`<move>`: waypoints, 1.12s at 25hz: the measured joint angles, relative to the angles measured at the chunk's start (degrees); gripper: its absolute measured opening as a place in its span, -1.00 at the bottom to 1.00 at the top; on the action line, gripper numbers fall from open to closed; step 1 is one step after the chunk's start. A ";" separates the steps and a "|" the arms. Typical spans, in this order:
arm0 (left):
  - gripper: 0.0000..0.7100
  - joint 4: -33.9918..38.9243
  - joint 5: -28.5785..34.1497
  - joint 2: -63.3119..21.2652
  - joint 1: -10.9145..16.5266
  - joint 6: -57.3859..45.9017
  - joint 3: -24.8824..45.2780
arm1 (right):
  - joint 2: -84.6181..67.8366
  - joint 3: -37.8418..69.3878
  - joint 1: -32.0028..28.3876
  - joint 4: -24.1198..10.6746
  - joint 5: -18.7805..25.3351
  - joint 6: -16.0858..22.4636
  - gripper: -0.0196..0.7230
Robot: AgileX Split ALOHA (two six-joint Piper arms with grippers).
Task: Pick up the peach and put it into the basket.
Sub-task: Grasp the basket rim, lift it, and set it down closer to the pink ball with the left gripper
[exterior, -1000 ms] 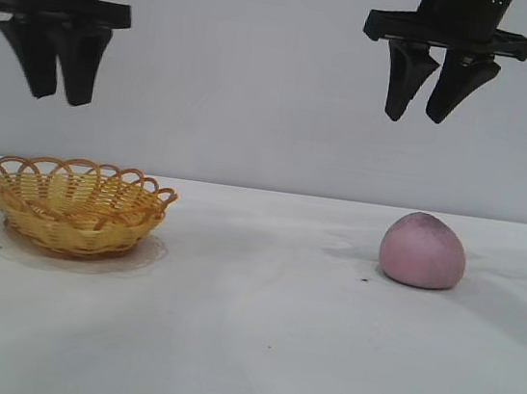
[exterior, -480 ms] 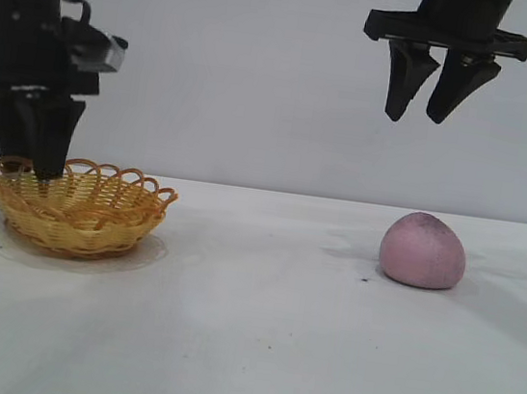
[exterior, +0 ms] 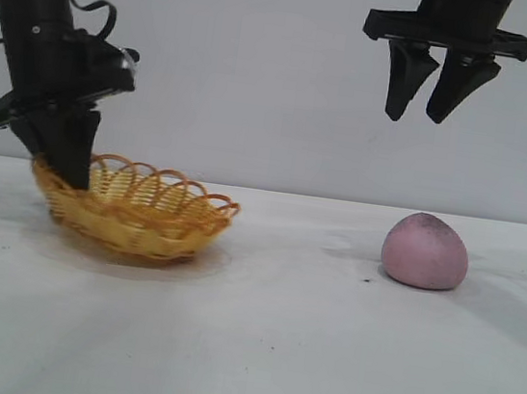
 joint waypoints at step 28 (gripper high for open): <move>-0.17 -31.03 -23.24 -12.24 -3.18 6.88 31.20 | 0.00 0.00 0.00 0.00 0.67 0.12 0.05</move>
